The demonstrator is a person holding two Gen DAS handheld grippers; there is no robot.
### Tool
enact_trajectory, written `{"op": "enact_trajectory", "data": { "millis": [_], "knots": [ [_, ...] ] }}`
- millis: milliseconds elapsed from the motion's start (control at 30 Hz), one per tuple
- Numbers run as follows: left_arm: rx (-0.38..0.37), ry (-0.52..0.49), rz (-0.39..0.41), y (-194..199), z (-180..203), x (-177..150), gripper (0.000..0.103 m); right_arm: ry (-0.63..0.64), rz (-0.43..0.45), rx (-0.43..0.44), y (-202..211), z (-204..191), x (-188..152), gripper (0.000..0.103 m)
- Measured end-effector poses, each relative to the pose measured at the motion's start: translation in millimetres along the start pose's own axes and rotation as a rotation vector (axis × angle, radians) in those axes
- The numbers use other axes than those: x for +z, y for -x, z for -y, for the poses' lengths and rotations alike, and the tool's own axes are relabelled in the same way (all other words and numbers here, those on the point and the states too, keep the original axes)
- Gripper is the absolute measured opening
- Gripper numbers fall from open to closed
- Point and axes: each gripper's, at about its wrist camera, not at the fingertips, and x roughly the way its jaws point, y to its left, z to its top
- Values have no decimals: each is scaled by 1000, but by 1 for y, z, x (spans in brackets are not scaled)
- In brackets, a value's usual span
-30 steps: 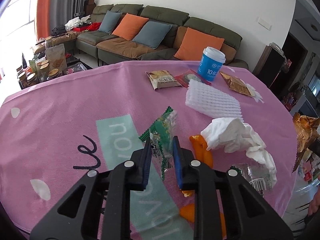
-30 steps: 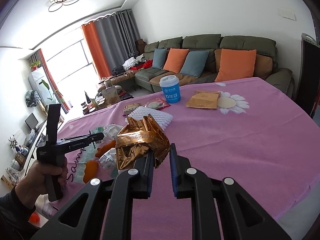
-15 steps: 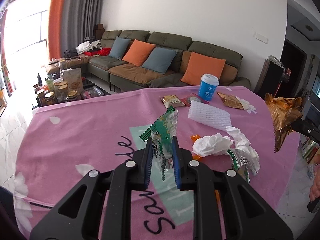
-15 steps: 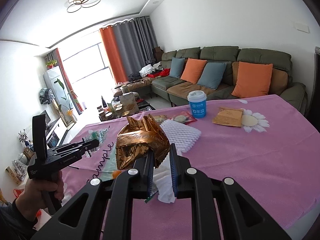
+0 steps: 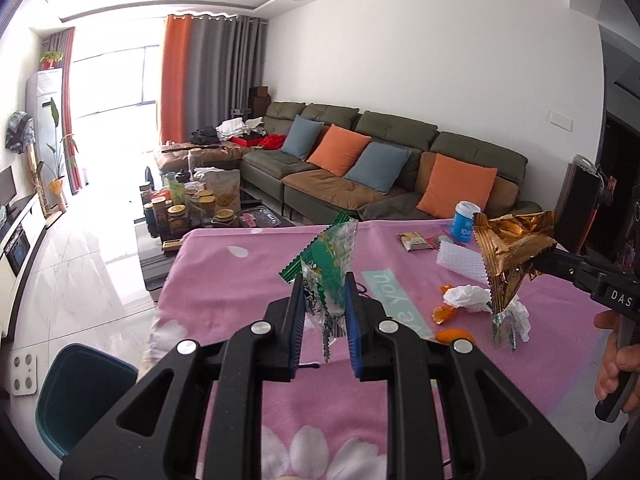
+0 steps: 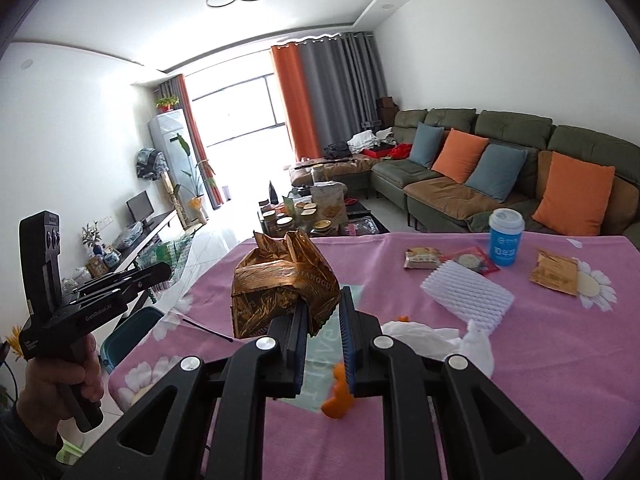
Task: Collect trash
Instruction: 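Lift both wrappers and carry them over the teal bin with both grippers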
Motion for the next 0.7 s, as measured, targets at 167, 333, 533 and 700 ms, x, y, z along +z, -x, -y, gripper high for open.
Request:
{"op": "enact_trajectory", "data": {
  "millis": [167, 333, 533, 700],
  "knots": [
    [84, 45, 14, 38, -36, -10, 19, 50, -16, 73, -17, -36, 4, 14],
    [167, 91, 23, 73, -75, -20, 19, 108, -31, 137, -32, -74, 8, 14],
    [275, 147, 32, 115, -126, -34, 19, 165, -52, 206, -48, -112, 9, 14],
    [358, 193, 24, 148, -166, -50, 19, 223, -83, 266, -69, -148, 11, 14]
  ]
}}
